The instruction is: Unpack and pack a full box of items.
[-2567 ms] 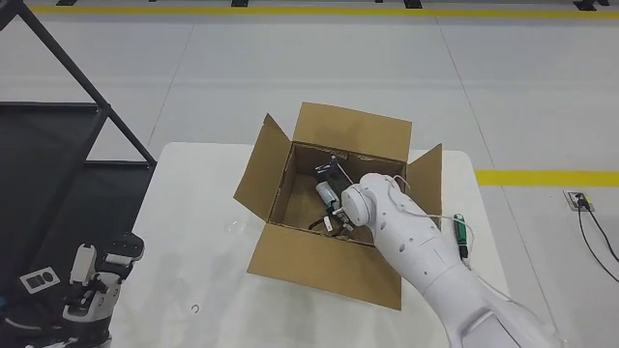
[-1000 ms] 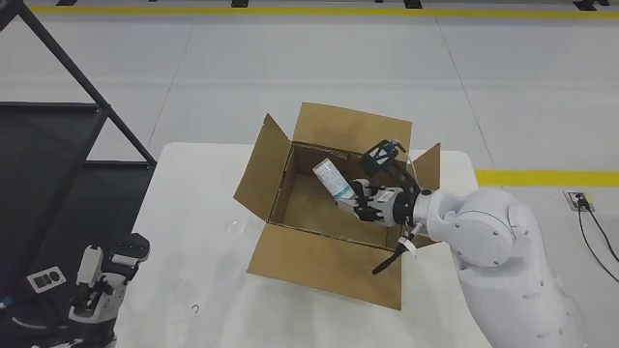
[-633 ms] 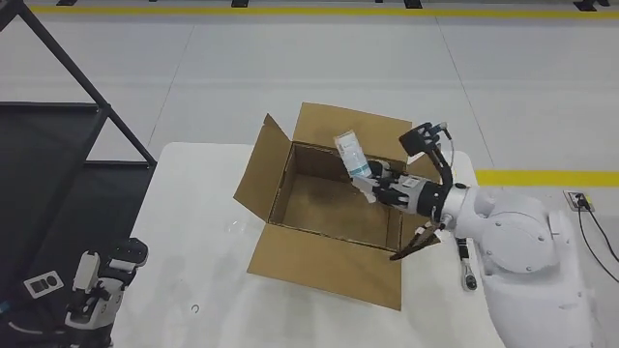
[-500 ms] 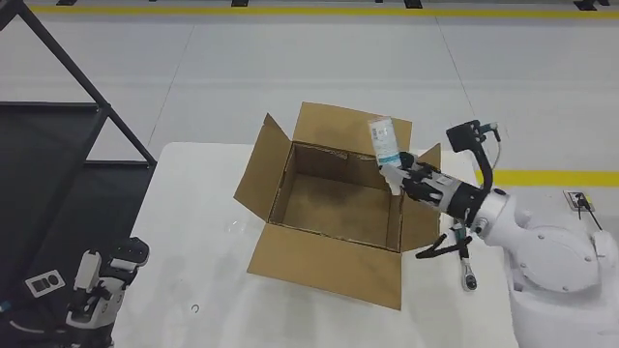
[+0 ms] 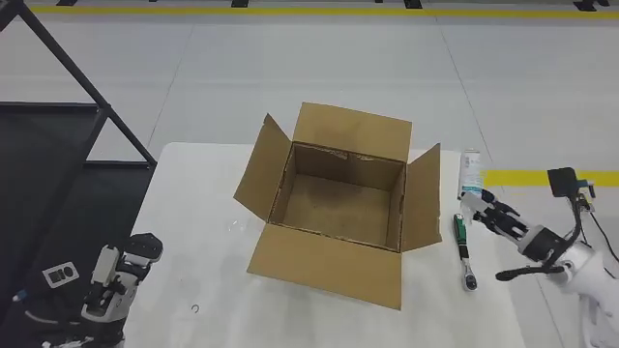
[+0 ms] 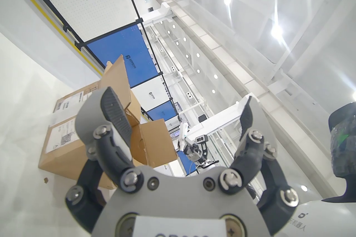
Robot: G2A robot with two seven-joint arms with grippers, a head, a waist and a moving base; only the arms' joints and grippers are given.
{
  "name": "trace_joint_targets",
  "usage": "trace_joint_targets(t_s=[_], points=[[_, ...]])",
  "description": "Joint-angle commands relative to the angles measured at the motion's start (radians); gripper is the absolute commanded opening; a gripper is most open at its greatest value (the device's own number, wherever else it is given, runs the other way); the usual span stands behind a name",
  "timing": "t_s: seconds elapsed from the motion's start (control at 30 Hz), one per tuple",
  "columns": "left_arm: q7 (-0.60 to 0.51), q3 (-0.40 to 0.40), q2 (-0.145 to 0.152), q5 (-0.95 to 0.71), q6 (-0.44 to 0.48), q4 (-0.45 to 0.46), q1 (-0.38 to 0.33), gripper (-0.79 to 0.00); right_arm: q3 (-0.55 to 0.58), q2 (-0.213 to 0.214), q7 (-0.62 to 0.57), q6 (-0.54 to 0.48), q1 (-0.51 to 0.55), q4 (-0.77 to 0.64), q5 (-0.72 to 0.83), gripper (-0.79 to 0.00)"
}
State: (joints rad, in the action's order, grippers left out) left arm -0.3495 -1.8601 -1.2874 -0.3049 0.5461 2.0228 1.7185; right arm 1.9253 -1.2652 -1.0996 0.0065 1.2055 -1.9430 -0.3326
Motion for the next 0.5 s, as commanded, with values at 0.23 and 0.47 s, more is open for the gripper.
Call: trace_joint_targets(t_s=[0.23,0.47], points=[[0.011,0.002,0.000,0.016,-0.005,0.002,0.001,0.000,-0.057,0.030,-0.091,0.033,-0.067,0.257,-0.100,-0.785],[0.019,0.010,0.000,0.036,-0.011,0.007,0.001,0.000,-0.089,0.046,-0.128,0.049,-0.067,0.358,-0.120,-0.785]])
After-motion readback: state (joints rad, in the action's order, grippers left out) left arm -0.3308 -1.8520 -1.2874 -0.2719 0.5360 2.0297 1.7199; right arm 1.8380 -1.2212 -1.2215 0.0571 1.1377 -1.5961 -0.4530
